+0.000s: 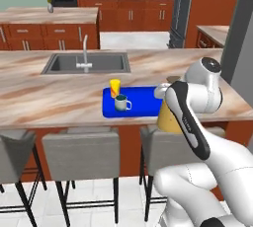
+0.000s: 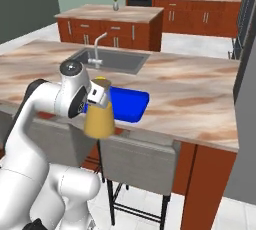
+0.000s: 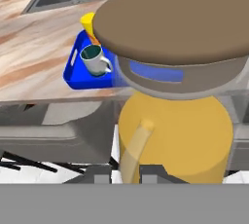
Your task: There is a tray on the dining counter. Grab the cup, mug, and pitcher and place them on the tray. The pitcher may be placed next to the tray if it cannot fit the tray.
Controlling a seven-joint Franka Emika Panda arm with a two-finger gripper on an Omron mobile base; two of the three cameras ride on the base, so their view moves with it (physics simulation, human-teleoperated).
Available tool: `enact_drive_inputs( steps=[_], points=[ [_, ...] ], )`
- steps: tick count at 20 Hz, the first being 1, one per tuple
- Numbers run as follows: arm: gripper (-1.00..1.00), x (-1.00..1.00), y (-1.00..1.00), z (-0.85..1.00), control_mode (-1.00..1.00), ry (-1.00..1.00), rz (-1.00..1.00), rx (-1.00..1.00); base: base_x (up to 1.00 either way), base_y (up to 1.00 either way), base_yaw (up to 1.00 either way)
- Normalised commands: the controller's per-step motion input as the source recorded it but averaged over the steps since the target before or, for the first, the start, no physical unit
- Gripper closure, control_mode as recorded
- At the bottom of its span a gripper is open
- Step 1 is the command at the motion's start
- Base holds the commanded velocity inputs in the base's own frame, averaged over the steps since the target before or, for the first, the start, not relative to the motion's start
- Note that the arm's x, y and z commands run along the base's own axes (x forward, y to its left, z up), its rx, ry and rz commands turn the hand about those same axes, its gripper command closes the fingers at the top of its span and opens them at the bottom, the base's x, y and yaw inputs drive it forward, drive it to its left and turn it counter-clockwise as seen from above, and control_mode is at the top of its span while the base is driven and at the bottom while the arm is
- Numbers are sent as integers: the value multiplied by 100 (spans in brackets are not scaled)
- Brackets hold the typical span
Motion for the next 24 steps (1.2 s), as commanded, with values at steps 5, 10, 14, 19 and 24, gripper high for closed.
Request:
enact_drive_inputs(
  steps=[5,10,14,19,24],
  points=[
    [100,0,0,0,100,0,0,0,56,-5,-2],
    [100,0,0,0,100,0,0,0,61,0,-12],
    [100,0,0,0,100,0,0,0,65,0,-16],
    [100,0,0,0,100,0,0,0,54,0,-17],
    [100,0,0,0,100,0,0,0,41,2,-18]
  ],
)
